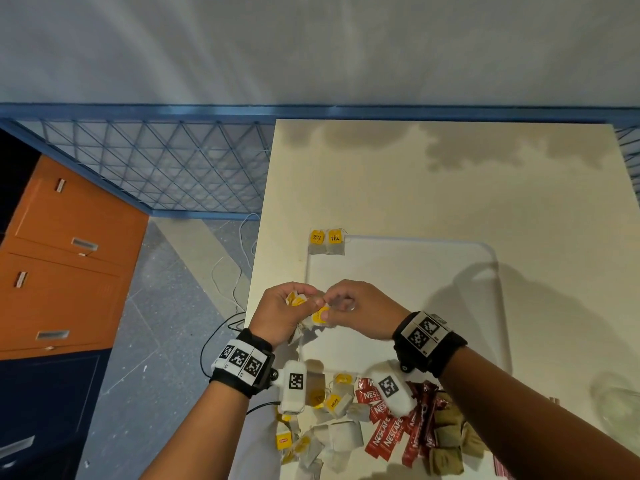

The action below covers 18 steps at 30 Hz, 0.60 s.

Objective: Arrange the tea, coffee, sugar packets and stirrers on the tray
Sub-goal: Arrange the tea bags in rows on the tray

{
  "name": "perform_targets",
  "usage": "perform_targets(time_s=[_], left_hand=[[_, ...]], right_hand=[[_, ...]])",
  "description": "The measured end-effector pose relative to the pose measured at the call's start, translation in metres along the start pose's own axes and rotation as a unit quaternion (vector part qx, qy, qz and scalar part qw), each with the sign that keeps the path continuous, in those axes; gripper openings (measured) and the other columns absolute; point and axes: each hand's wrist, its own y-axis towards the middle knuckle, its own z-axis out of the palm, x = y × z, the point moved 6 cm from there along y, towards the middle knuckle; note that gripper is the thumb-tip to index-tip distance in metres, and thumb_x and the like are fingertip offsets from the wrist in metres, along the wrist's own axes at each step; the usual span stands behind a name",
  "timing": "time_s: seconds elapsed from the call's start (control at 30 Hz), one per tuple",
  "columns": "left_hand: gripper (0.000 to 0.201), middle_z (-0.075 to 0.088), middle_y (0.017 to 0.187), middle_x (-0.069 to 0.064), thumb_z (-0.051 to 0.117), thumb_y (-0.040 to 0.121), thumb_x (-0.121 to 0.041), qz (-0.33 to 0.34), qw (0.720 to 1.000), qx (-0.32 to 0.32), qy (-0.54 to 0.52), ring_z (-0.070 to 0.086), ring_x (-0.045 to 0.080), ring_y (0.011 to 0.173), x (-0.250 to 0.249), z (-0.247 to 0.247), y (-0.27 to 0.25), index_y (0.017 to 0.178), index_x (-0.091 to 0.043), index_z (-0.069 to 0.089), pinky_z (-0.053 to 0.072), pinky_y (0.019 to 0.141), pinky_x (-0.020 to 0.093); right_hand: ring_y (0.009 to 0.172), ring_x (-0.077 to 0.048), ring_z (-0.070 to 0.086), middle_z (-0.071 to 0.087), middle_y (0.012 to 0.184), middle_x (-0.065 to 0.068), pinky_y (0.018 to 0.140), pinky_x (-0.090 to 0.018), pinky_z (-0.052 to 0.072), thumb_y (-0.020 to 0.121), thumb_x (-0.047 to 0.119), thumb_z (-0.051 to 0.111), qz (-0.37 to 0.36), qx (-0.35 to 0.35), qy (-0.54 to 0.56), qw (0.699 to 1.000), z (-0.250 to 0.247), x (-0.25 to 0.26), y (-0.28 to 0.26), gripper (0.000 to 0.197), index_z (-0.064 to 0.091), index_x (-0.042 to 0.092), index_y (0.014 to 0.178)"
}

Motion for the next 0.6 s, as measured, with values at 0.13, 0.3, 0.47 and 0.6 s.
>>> perform_targets(time_s=[0.13, 0.3, 0.47, 0.6], left_hand=[[0.014, 0.075, 0.083, -0.002, 0.082, 0.08, -0.006, 0.019, 0.999, 0.008, 0.04, 0.067, 0.008, 0.076, -0.005, 0.002, 0.002, 0.091, -0.012, 0.076, 0.054, 0.074, 0.02], [0.006, 0.077, 0.087, -0.002, 0.077, 0.086, -0.011, 0.029, 0.998, -0.035, 0.038, 0.066, 0.007, 0.08, -0.006, 0.0, 0.008, 0.087, -0.017, 0.077, 0.053, 0.077, 0.02], [0.016, 0.077, 0.089, 0.004, 0.067, 0.093, -0.007, 0.001, 0.996, -0.085, -0.001, 0.069, 0.016, 0.084, 0.0, -0.007, 0.014, 0.088, -0.018, 0.077, 0.054, 0.084, 0.028], [0.013, 0.075, 0.083, 0.003, 0.058, 0.099, -0.01, -0.06, 0.984, -0.062, -0.159, 0.069, 0.017, 0.078, 0.003, -0.002, 0.014, 0.1, -0.009, 0.071, 0.055, 0.075, 0.028]], right_hand=[[0.077, 0.002, 0.063, 0.069, 0.084, 0.014, 0.075, -0.023, 0.049, 0.087, 0.034, 0.077, -0.003, 0.023, -0.029, 0.999, -0.008, 0.006, 0.003, 0.013, 0.076, 0.023, 0.094], [0.081, -0.002, 0.066, 0.073, 0.087, 0.009, 0.076, -0.021, 0.052, 0.087, 0.033, 0.078, -0.004, 0.016, -0.061, 0.998, -0.029, 0.012, 0.013, 0.013, 0.077, 0.021, 0.09], [0.085, -0.018, 0.068, 0.074, 0.086, 0.002, 0.079, -0.037, 0.055, 0.088, 0.035, 0.074, 0.054, -0.139, -0.04, 0.988, -0.076, 0.001, 0.035, 0.015, 0.074, 0.022, 0.08], [0.085, -0.022, 0.07, 0.075, 0.082, 0.002, 0.082, -0.042, 0.059, 0.089, 0.034, 0.069, 0.104, -0.229, -0.029, 0.967, -0.095, -0.018, 0.051, 0.022, 0.074, 0.021, 0.072]])
